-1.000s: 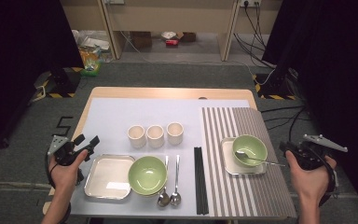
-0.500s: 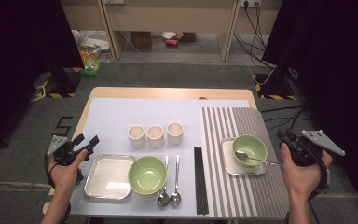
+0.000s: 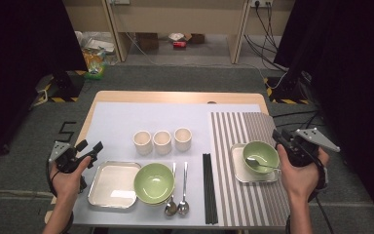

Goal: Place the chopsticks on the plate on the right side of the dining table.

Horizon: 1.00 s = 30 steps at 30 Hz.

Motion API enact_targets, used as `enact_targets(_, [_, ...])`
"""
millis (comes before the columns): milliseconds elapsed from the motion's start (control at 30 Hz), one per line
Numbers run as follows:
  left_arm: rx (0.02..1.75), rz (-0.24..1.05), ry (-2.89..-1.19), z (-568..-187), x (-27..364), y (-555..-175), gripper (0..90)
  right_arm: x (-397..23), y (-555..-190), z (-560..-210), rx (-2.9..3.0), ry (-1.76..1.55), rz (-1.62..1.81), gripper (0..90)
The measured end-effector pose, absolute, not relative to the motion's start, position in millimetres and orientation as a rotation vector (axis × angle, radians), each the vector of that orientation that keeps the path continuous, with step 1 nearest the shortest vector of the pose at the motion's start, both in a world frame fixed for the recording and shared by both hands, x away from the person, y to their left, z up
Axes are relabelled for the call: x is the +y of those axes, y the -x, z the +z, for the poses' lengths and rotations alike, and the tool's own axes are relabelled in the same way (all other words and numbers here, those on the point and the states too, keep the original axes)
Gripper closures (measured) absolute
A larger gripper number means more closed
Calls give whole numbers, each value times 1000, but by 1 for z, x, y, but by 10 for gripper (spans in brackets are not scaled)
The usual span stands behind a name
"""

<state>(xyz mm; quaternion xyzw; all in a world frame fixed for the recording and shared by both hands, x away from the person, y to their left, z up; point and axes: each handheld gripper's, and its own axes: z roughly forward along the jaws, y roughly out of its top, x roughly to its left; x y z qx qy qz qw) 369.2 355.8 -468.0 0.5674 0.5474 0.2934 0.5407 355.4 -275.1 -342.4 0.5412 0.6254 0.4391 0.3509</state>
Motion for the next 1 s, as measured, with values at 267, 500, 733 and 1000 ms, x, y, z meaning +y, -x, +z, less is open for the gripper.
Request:
enact_targets(267, [1302, 694, -1349, -468, 356, -369, 280, -256, -366, -344, 1666, -1390, 1164, 676])
enact_targets(500, [1302, 699, -1347, -467, 356, -369, 276, -243, -373, -346, 1692, -1392, 1186, 658])
enact_targets(733, [1306, 706, -1347, -467, 356, -369, 256, -231, -380, -348, 1726, -1375, 1201, 639])
enact_targets(1000, [1306, 711, -1351, -467, 355, -370, 244, -216, -388, -352, 1773, -1377, 1197, 634])
